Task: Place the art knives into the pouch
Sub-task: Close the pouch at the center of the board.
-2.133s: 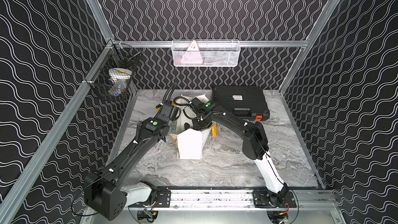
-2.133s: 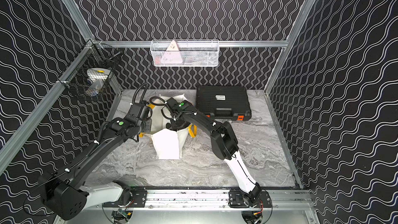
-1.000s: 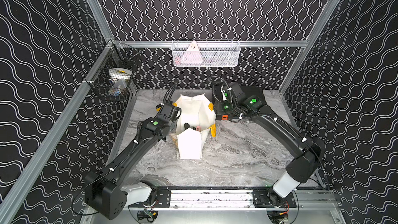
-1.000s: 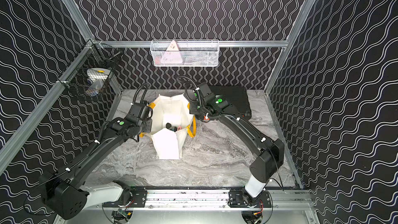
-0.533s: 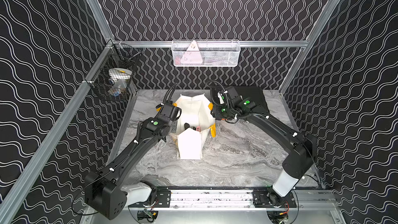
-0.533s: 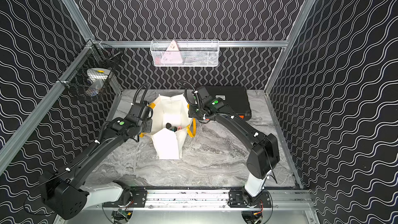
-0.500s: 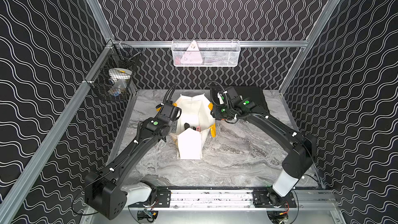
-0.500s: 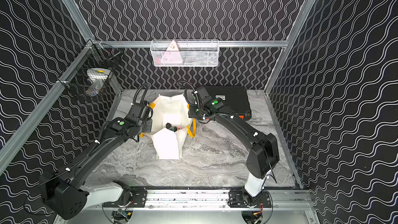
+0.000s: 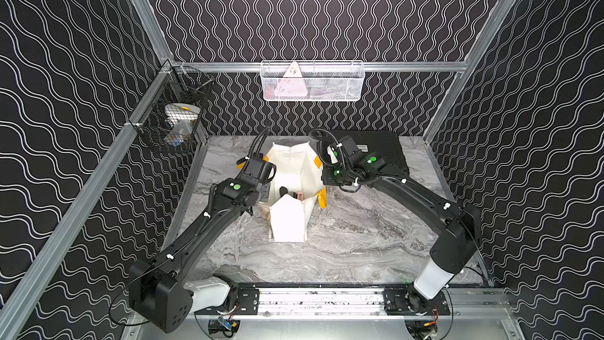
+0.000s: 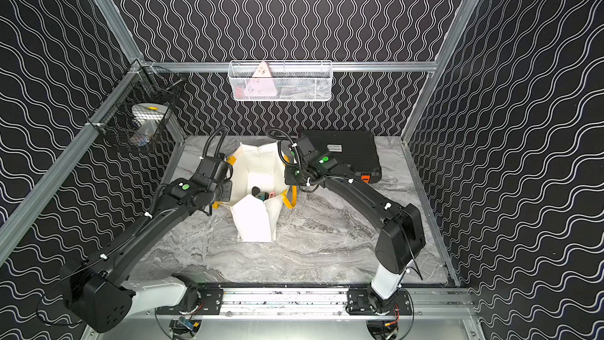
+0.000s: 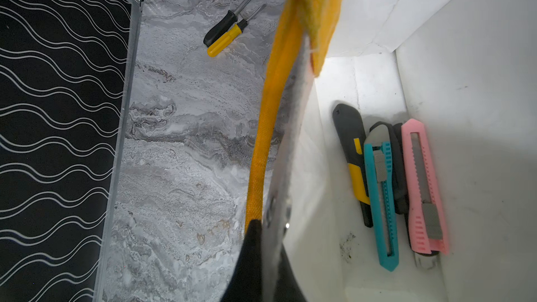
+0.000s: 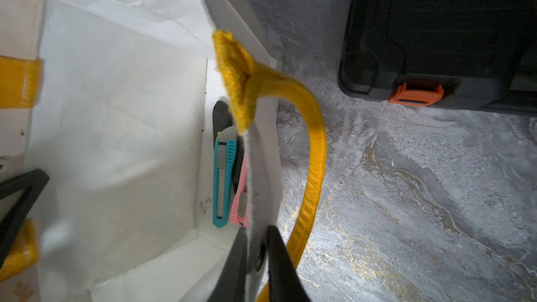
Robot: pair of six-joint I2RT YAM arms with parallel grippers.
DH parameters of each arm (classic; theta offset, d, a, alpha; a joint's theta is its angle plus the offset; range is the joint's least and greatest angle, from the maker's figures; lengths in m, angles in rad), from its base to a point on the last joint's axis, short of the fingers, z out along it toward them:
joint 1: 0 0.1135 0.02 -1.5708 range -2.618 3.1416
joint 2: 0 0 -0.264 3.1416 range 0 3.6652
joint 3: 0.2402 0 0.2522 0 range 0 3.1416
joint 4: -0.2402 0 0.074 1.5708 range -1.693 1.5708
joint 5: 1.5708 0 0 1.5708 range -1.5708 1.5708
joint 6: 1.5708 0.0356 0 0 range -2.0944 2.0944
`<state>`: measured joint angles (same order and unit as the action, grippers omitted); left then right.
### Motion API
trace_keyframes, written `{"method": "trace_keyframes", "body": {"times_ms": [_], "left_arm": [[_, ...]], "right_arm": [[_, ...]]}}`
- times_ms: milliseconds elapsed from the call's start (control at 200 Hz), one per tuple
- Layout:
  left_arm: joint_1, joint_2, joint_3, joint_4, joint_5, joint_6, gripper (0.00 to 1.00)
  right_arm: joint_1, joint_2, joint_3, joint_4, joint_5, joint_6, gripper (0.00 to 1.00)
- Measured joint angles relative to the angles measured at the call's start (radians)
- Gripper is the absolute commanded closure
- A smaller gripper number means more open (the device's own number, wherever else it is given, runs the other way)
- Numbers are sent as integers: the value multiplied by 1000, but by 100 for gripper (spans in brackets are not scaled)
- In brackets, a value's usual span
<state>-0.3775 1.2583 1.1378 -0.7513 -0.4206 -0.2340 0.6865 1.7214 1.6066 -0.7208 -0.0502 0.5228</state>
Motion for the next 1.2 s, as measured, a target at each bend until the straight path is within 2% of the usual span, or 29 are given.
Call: {"method": "trace_keyframes", "body": {"times_ms": [90, 545, 916, 1071, 1201], "left_arm": [[-2, 0, 2, 2, 21, 0, 100], [-17, -21, 48, 47, 317, -103, 100], [-64, -16, 94, 56, 388, -148, 100], [-87, 13, 57, 90, 407, -186, 100], [-103, 29, 24, 142, 478, -214, 100]], "right_arm": [[0, 0, 0, 4, -23, 0, 100], [5, -14, 30, 33, -143, 16, 100], [10, -35, 93, 11, -174, 11, 100], [18, 12, 99, 13, -216, 11, 100], [28, 54, 98, 18, -248, 16, 100]]}}
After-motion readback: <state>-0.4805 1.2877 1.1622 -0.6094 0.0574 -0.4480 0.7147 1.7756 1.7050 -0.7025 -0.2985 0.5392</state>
